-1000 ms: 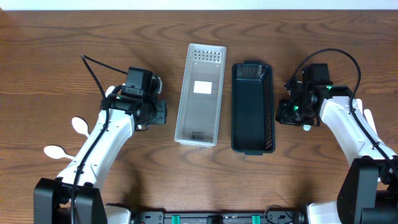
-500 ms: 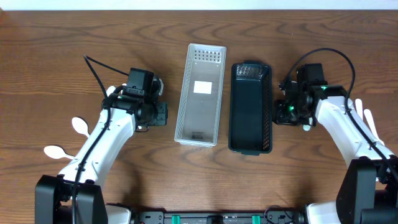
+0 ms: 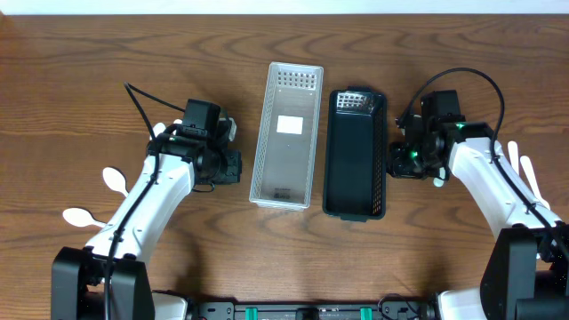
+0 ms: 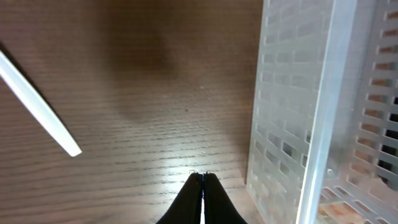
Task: Pack container
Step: 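Push the two baskets together with both grippers toward the center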
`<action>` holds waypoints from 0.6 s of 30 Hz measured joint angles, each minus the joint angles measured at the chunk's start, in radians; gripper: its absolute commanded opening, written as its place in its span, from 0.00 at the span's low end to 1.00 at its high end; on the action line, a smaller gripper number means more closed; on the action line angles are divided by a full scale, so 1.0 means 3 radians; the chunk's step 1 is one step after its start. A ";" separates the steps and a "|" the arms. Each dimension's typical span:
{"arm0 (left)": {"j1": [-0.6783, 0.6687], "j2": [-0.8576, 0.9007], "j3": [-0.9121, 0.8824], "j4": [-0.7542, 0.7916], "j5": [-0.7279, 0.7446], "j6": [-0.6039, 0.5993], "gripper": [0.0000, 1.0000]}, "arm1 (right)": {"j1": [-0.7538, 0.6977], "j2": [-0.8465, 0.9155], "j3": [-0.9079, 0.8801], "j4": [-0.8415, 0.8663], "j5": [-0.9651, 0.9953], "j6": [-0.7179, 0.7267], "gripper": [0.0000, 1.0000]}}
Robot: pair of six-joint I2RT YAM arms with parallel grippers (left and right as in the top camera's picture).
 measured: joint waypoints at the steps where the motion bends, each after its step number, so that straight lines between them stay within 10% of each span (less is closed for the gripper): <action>1: -0.0006 0.0003 0.0000 -0.0009 0.0019 0.0000 0.06 | 0.0005 0.0000 0.0000 0.0000 -0.0001 0.0000 0.20; 18: -0.0193 0.0032 -0.0010 -0.0015 0.0095 0.0000 0.06 | 0.0041 0.0000 0.0000 0.0051 -0.0195 -0.0086 0.25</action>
